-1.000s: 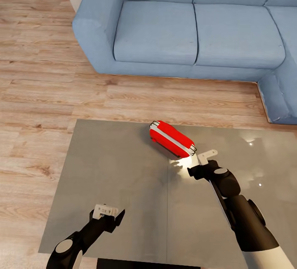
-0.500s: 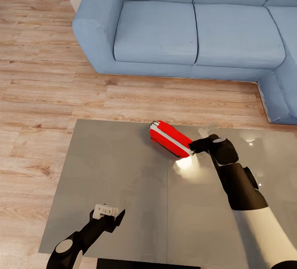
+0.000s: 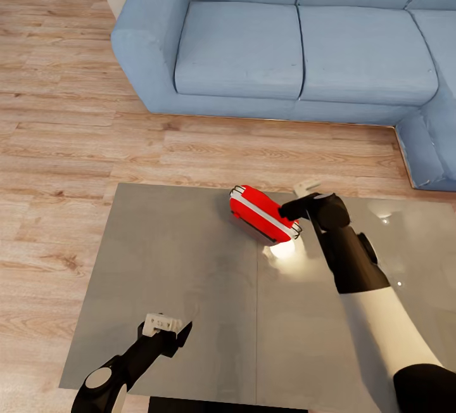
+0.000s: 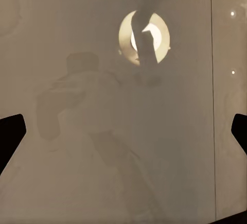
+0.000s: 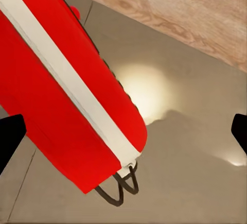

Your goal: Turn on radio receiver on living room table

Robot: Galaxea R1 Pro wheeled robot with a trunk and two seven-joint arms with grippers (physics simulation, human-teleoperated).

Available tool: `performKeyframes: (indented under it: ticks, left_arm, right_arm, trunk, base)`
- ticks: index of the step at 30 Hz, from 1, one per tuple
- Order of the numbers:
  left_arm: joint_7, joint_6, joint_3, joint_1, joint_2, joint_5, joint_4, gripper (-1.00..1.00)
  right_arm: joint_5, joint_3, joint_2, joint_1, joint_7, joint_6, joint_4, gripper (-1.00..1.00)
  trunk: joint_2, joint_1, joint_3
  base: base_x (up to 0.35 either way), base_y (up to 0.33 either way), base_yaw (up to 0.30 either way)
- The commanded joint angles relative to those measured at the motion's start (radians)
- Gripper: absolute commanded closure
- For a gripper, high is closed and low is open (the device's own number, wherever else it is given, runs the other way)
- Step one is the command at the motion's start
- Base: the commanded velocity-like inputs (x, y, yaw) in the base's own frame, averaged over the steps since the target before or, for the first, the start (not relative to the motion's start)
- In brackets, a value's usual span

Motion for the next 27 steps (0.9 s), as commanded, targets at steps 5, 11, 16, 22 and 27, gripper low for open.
performKeyframes:
  ticks: [5, 11, 16, 22, 27]
  left_arm:
    - [0.000, 0.000, 0.000, 0.000, 0.000, 0.000, 0.000, -1.00]
    - [0.000, 0.000, 0.000, 0.000, 0.000, 0.000, 0.000, -1.00]
    - [0.000, 0.000, 0.000, 0.000, 0.000, 0.000, 0.000, -1.00]
    - [0.000, 0.000, 0.000, 0.000, 0.000, 0.000, 0.000, -1.00]
    - [0.001, 0.000, 0.000, 0.000, 0.000, 0.000, 0.000, -1.00]
  right_arm:
    - [-0.001, 0.000, 0.007, -0.016, 0.001, 0.000, 0.038, -1.00]
    - [-0.002, 0.000, 0.009, -0.059, 0.036, 0.000, 0.095, -1.00]
    - [-0.001, 0.000, 0.008, -0.064, 0.099, 0.000, 0.104, -1.00]
    - [0.000, 0.007, 0.010, -0.065, 0.126, 0.000, 0.106, -1.00]
    - [0.001, 0.046, 0.013, -0.065, 0.152, 0.000, 0.106, -1.00]
  trunk:
    - [0.000, 0.000, 0.000]
    - [0.000, 0.000, 0.000]
    - [0.000, 0.000, 0.000]
    - [0.000, 0.000, 0.000]
    - [0.000, 0.000, 0.000]
  base:
    - [0.000, 0.000, 0.000]
    - [0.000, 0.000, 0.000]
    - [0.000, 0.000, 0.000]
    - [0.000, 0.000, 0.000]
    - [0.000, 0.000, 0.000]
